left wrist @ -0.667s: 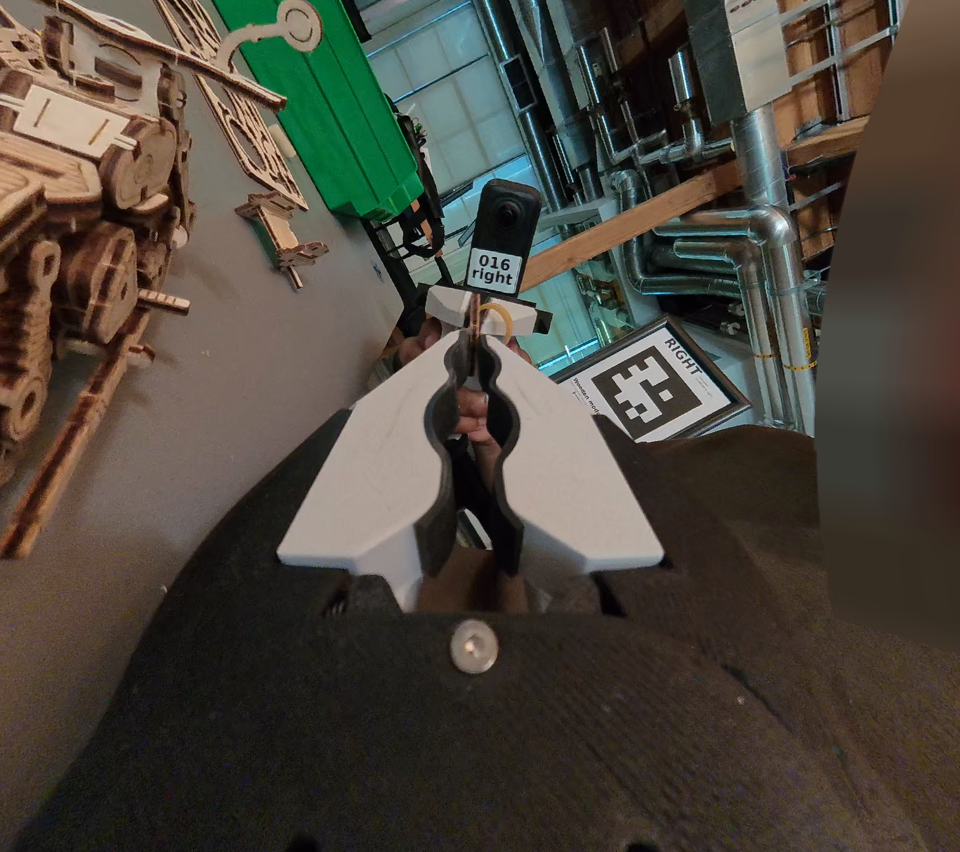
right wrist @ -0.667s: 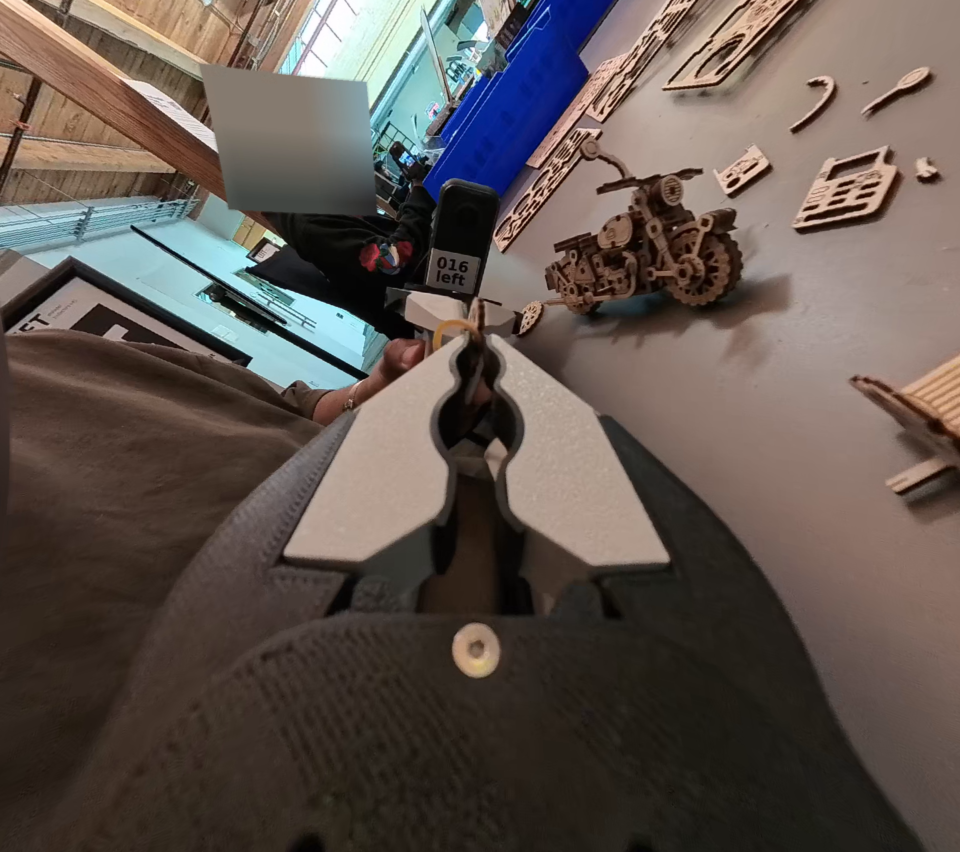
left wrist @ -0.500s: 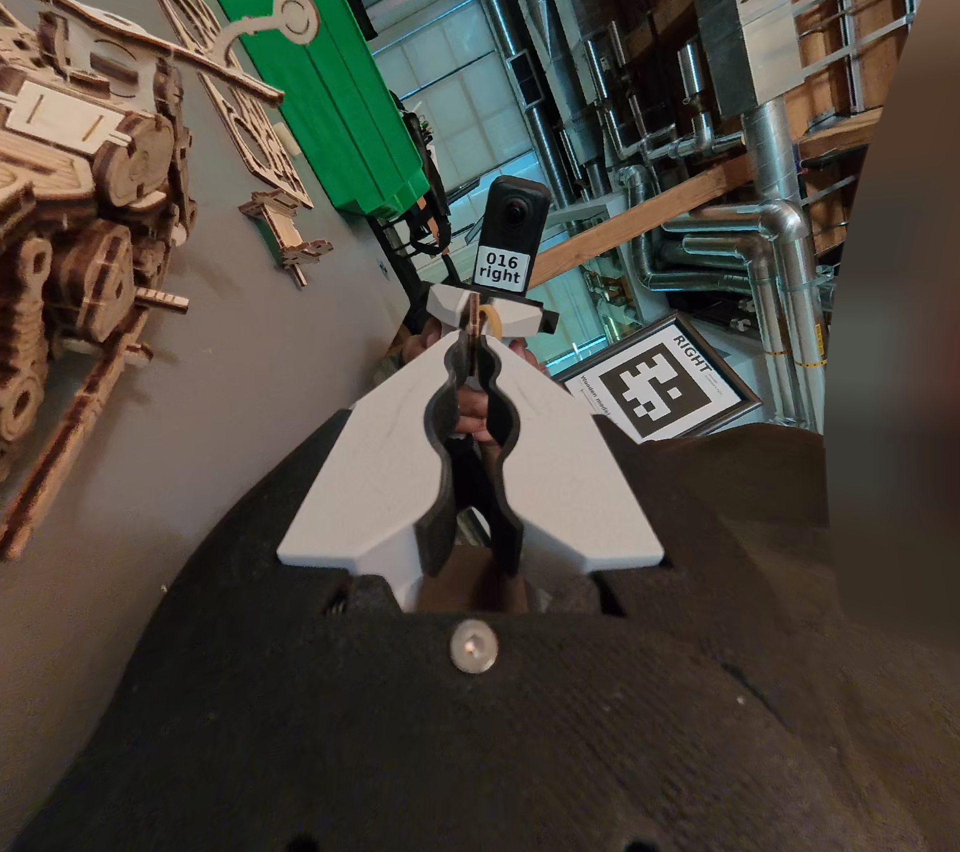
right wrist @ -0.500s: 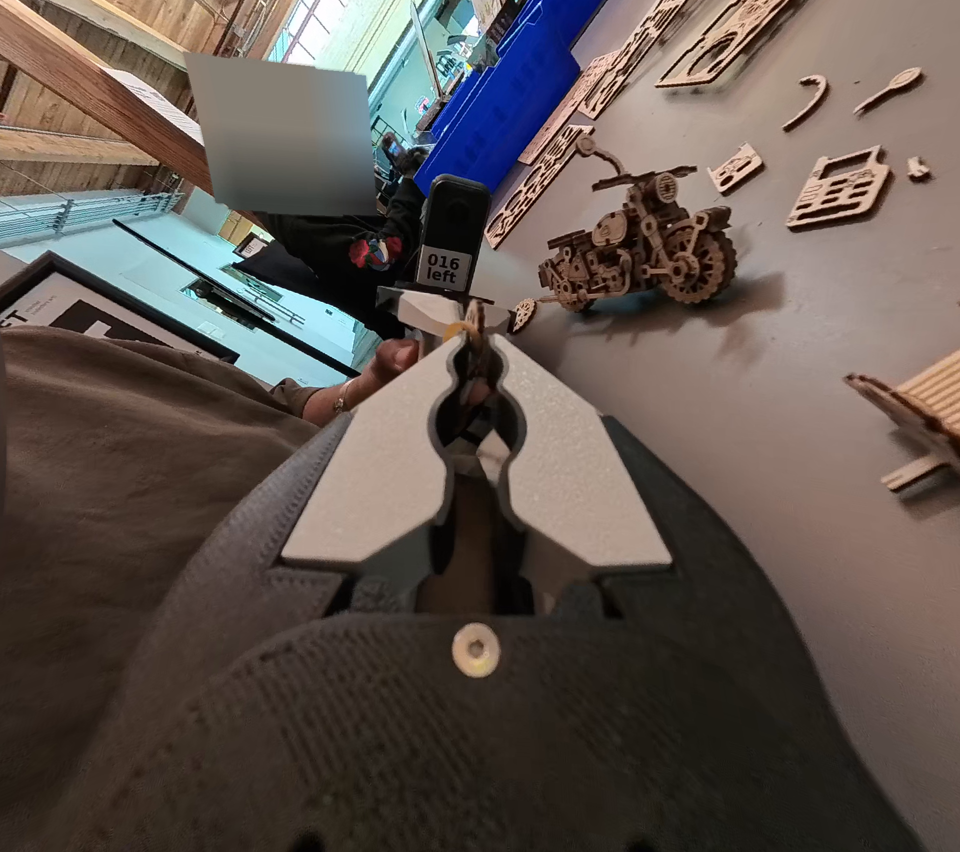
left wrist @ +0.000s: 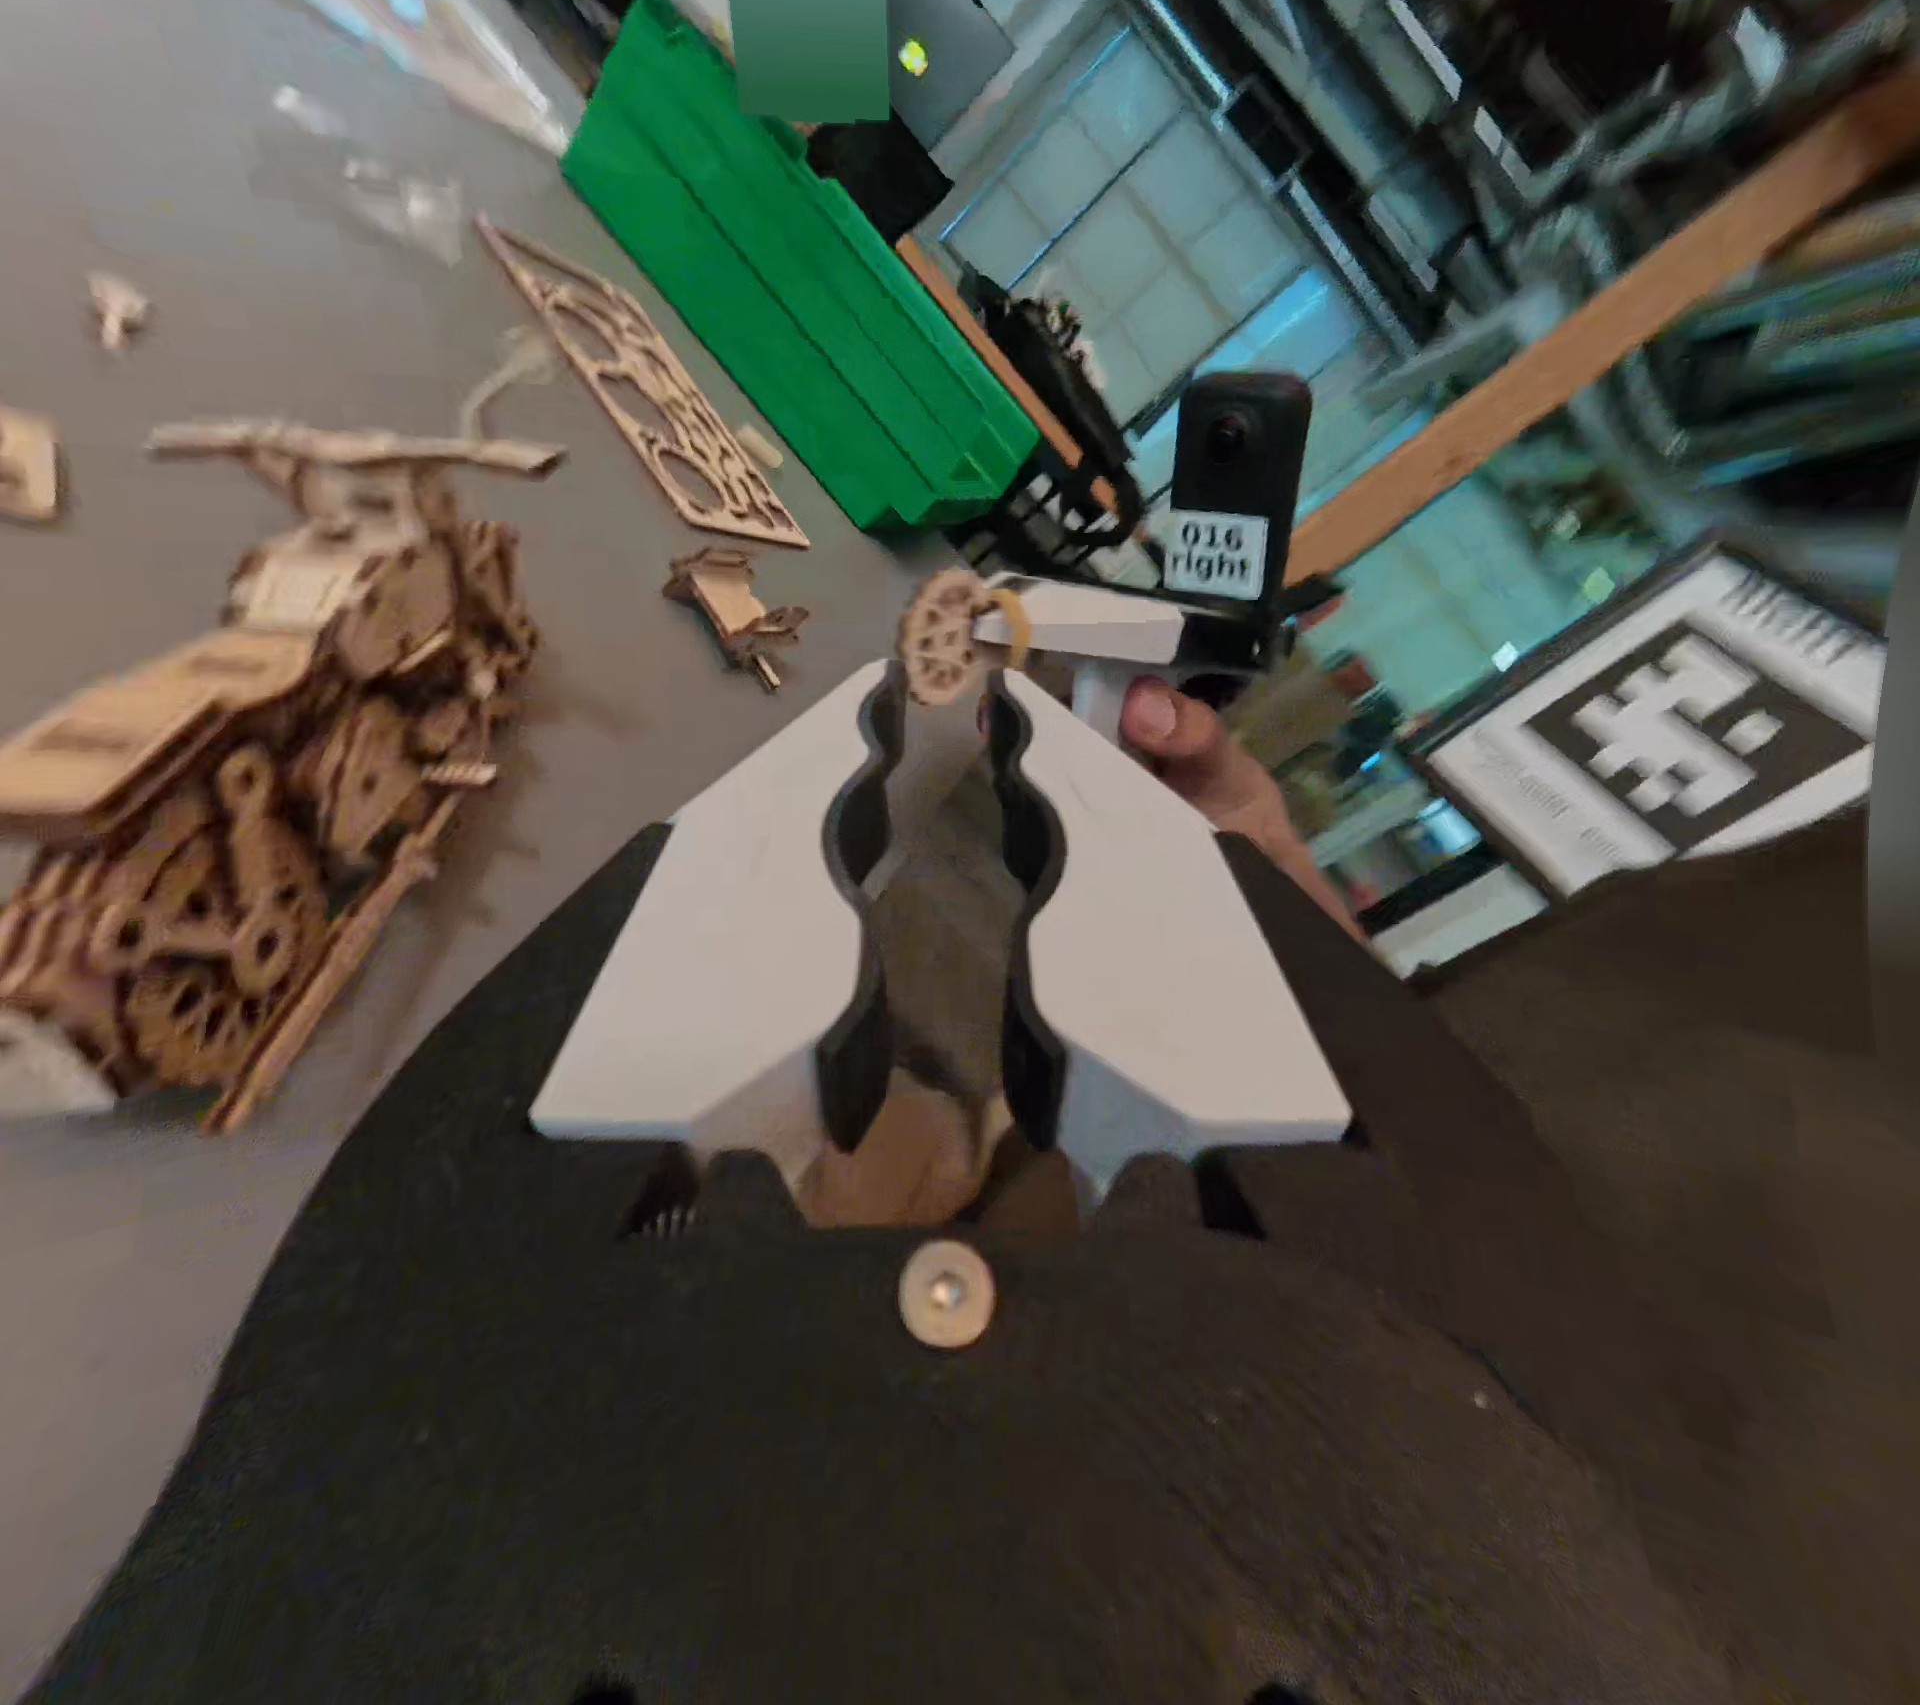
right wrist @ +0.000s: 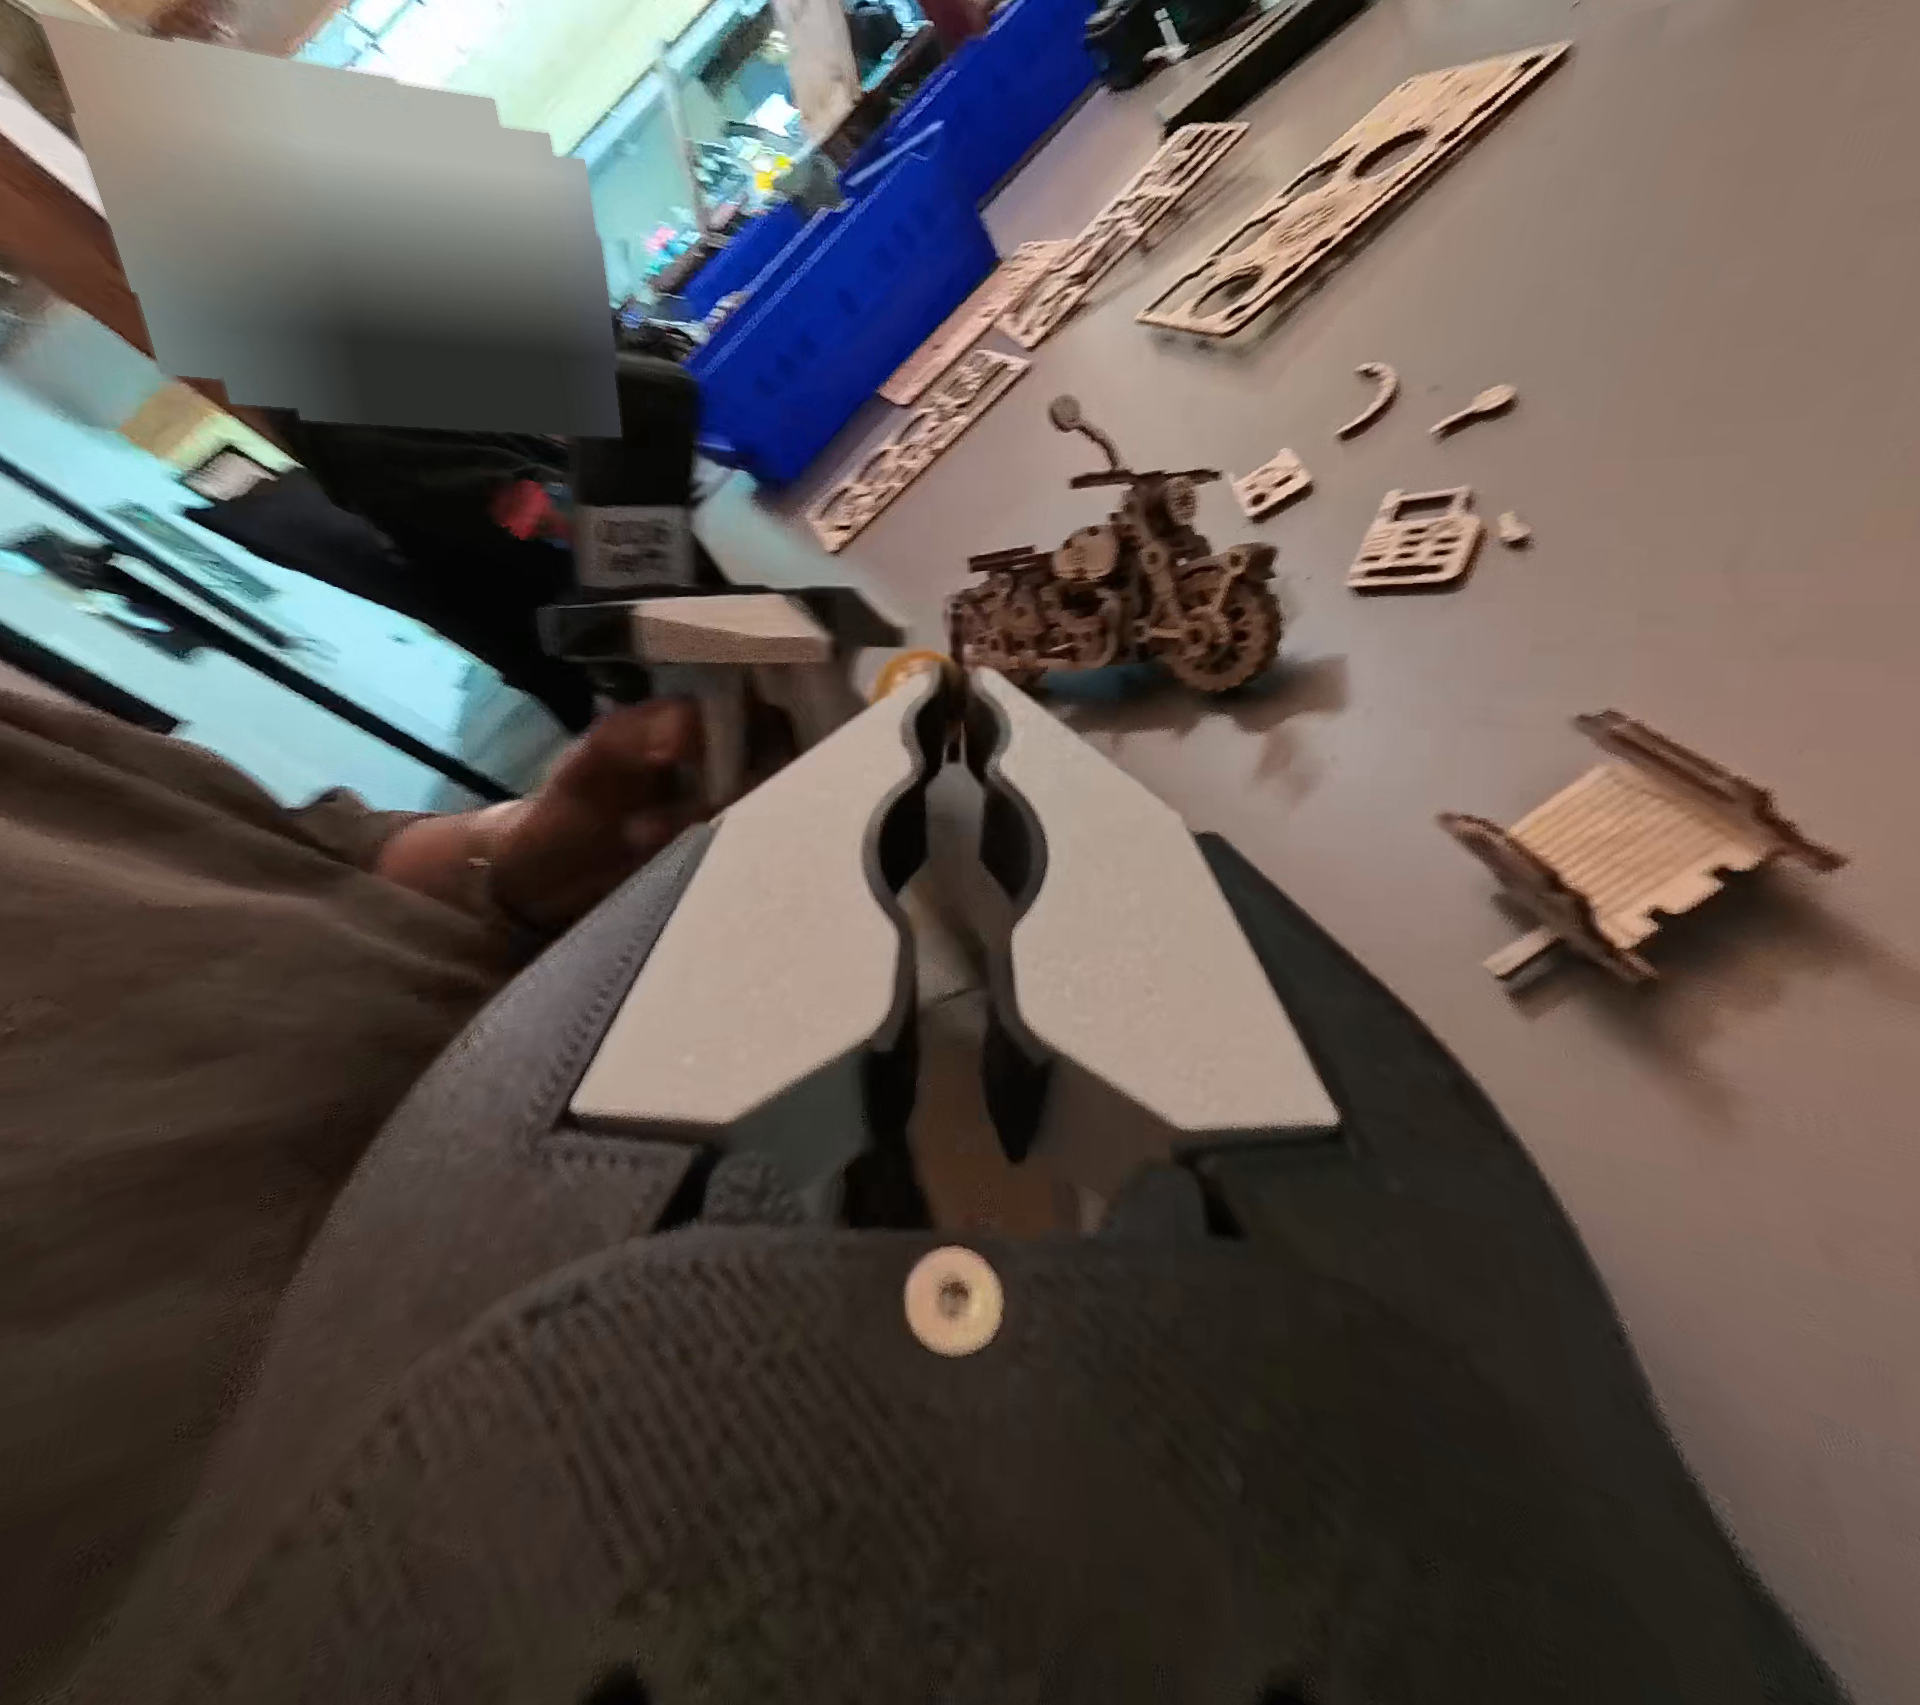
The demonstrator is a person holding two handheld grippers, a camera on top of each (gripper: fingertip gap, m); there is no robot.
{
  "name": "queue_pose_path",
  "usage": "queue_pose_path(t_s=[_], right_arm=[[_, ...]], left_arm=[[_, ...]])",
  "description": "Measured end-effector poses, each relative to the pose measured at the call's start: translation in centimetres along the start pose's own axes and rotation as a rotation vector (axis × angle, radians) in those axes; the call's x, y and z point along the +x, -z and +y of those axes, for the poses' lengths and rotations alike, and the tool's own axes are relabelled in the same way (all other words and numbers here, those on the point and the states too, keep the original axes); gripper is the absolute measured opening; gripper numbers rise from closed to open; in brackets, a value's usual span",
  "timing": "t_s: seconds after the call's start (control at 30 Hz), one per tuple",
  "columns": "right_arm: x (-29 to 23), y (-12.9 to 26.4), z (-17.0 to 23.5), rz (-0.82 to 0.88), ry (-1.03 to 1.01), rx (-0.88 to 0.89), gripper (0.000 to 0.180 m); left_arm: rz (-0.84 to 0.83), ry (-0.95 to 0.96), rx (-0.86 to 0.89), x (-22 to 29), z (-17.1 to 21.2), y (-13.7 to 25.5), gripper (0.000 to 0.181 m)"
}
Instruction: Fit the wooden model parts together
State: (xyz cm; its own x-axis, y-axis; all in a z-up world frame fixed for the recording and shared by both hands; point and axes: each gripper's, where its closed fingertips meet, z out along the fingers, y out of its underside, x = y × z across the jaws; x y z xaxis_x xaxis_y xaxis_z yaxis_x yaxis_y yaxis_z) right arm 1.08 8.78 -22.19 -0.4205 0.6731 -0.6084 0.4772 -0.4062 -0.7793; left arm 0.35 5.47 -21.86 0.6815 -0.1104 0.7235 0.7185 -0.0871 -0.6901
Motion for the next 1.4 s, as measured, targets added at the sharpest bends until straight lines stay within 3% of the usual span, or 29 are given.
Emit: queue_pose_path(t_s=[0.03,0.23,0.4,0.73,0.9,1.03,1.4], right_arm=[[0.2,0.0,-0.1,0.040,0.046,-0.001,0.002],[-0.8,-0.8,0.2,0.200,0.304,-0.032,0.002],[-1.6,-1.0,0.6,0.235,0.409,-0.060,0.002],[-2.8,-0.7,1.0,0.085,0.318,-0.108,0.002],[-2.9,-1.2,2.3,0.096,0.414,-0.204,0.003],[-3.0,-1.1,1.9,0.110,0.488,-0.182,0.003],[-2.9,-0.9,0.9,0.075,0.327,-0.098,0.003]], left_arm=[[0.000,-0.075,-0.024,0.8,0.2,-0.2,0.008],[-0.049,-0.062,-0.071,1.5,1.7,-2.1,0.013],[-0.074,-0.109,-0.029,1.4,0.7,-1.6,0.001],[-0.129,-0.310,-0.098,1.5,0.1,-0.3,0.000],[-0.126,-0.297,-0.119,1.0,-0.2,0.0,0.000],[-0.116,-0.241,-0.141,0.4,0.0,0.1,0.000],[-0.080,-0.251,-0.141,1.0,-0.4,0.2,0.000]])
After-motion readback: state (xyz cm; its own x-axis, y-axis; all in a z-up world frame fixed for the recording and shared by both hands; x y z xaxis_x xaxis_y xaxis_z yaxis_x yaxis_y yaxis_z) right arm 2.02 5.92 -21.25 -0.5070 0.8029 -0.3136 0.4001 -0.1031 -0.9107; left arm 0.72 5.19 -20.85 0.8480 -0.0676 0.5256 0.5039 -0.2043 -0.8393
